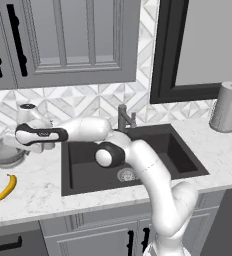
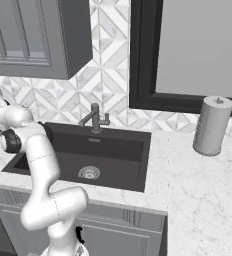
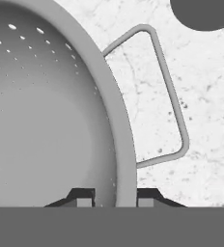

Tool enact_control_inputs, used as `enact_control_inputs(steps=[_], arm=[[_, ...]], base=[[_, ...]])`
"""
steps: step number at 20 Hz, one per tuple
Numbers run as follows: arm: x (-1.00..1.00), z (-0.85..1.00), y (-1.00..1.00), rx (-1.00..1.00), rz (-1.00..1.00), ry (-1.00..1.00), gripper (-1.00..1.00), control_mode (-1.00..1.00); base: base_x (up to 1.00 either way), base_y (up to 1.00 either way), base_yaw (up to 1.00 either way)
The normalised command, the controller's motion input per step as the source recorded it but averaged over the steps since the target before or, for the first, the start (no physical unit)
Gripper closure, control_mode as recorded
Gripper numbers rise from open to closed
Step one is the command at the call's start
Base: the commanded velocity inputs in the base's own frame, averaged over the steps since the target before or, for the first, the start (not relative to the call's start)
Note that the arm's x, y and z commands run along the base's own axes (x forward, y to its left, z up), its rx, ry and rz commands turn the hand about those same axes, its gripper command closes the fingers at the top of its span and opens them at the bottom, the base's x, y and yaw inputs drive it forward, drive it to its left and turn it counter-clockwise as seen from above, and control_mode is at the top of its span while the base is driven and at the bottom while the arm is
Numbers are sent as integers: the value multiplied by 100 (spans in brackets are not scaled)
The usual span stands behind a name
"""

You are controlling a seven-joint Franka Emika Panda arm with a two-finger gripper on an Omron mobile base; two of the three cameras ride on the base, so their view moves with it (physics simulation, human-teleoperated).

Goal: Put the colander in the sink, put the banana in the colander, and turn on the sink faucet and pour water over the colander.

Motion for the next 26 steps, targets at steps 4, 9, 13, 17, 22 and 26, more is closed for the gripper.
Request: enact_control_inputs(steps=[4,9,13,17,22,26], arm=[[-75,-5,-68,0,-9,-9,100,-100],[-90,0,-79,0,-10,-16,100,-100],[-100,0,-97,0,-12,-18,100,-100],[-83,0,-100,4,-21,-10,100,-100],[-26,0,-100,8,-28,0,100,-100],[0,0,-100,14,-21,0,100,-100]], base=[[0,0,0],[0,0,0],[0,0,0],[0,0,0],[0,0,0],[0,0,0]])
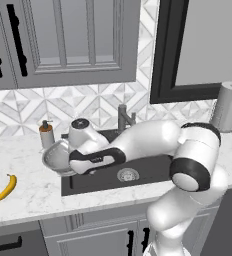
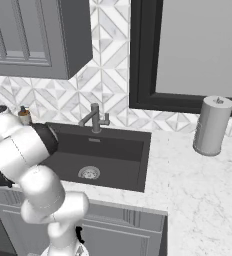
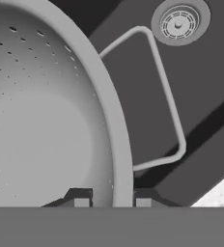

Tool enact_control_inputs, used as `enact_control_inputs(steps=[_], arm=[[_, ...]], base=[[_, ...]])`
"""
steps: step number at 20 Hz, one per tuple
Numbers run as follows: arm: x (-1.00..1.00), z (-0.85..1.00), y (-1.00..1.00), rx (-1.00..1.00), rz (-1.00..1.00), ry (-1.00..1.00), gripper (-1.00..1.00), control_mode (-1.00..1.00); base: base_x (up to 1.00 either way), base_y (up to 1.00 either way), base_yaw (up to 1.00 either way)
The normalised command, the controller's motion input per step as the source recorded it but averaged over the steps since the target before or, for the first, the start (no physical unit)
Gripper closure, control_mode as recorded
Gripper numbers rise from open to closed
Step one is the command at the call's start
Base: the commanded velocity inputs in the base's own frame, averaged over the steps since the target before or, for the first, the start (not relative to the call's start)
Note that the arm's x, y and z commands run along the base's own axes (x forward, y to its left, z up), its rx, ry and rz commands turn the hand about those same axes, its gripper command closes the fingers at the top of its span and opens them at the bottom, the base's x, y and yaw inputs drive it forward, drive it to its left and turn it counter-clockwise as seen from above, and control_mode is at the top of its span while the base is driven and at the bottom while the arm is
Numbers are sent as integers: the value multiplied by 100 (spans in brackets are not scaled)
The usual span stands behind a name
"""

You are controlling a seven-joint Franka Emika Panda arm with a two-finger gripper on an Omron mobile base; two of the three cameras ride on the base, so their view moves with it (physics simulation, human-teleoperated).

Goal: Put the colander in the sink, put the banana in the colander, and turn on the sink faucet and pour water over the colander.

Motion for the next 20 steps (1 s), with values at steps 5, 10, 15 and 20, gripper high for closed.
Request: enact_control_inputs(steps=[5,10,15,20], arm=[[0,0,-100,15,-10,0,100,-100],[-6,0,-92,13,-3,0,100,-100],[0,0,-82,11,0,0,100,-100],[0,0,-63,3,0,0,100,-100]], base=[[0,0,0],[0,0,0],[0,0,0],[0,0,0]])
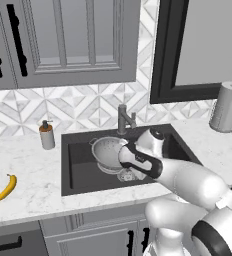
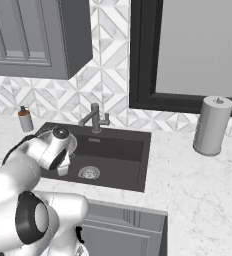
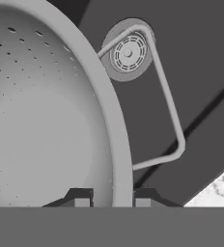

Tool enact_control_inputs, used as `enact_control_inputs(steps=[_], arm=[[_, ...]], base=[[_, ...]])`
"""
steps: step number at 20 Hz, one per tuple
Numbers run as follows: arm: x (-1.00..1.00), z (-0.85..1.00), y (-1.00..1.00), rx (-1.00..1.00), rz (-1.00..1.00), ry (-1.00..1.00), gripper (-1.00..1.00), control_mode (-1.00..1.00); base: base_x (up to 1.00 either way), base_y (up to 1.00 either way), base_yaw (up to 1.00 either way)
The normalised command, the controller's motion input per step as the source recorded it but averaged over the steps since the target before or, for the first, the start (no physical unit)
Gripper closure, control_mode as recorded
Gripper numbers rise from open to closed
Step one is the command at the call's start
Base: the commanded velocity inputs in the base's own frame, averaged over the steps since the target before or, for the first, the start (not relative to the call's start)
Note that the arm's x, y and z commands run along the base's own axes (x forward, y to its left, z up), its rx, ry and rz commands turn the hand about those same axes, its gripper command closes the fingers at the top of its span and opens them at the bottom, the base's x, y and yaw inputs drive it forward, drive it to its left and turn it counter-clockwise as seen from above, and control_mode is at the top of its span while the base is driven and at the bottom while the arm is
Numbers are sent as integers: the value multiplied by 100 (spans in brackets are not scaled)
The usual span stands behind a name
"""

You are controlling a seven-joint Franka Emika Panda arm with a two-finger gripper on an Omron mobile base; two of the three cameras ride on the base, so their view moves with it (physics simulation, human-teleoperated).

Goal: Put the colander in the sink, put the banana in the colander, and turn on the sink faucet and pour water over the colander.

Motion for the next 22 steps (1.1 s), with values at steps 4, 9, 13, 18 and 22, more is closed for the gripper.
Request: enact_control_inputs(steps=[4,9,13,18,22], arm=[[2,-3,-55,0,2,2,100,-100],[25,0,-57,0,6,4,100,-100],[21,-3,-48,0,11,5,100,-100],[22,-7,-42,0,18,0,100,-100],[22,-9,-42,0,23,0,100,-100]], base=[[0,0,0],[0,0,0],[0,0,0],[0,0,0],[0,0,0]])
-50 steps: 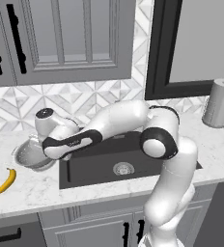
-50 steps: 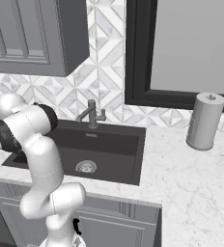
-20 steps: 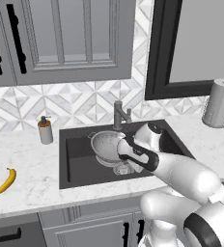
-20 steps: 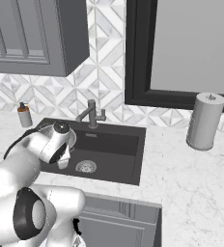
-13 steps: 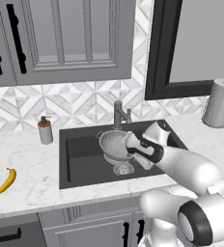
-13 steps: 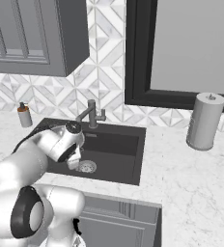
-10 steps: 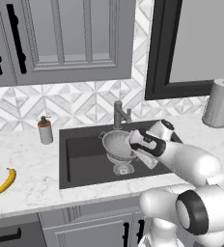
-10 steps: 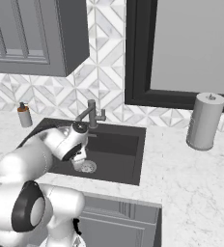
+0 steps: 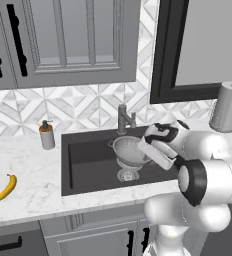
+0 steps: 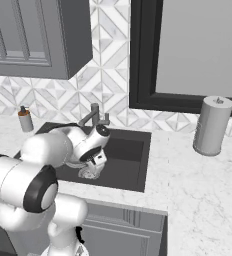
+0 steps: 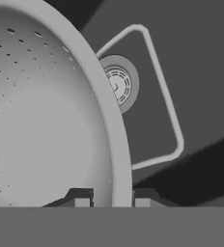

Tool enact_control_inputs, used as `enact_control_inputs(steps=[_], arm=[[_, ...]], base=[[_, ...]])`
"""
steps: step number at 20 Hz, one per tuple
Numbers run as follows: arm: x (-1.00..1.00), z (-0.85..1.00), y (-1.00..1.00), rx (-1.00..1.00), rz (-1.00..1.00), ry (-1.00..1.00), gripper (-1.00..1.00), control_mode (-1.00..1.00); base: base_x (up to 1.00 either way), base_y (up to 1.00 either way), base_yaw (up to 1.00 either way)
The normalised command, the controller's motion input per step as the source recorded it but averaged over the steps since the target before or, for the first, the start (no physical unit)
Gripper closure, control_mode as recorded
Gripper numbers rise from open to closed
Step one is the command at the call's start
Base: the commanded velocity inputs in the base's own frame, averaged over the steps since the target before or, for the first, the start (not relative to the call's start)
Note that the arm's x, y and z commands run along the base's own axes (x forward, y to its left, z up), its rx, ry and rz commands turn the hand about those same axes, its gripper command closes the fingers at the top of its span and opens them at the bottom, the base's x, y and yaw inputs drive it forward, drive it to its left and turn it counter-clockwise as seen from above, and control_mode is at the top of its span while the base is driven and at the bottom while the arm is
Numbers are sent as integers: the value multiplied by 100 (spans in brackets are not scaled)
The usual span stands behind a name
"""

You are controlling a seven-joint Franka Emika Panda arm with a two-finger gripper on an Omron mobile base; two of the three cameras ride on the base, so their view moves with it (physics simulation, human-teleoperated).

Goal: Put the colander in the sink, put the banana in the colander, and turn on the sink faucet and pour water over the colander.

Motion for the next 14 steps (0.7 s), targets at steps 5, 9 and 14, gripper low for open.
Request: enact_control_inputs(steps=[5,9,14], arm=[[21,-14,-32,0,26,0,100,-100],[23,-22,-17,0,24,0,100,-100],[8,-30,-1,-2,15,0,100,-100]], base=[[0,0,0],[0,0,0],[0,0,0]])
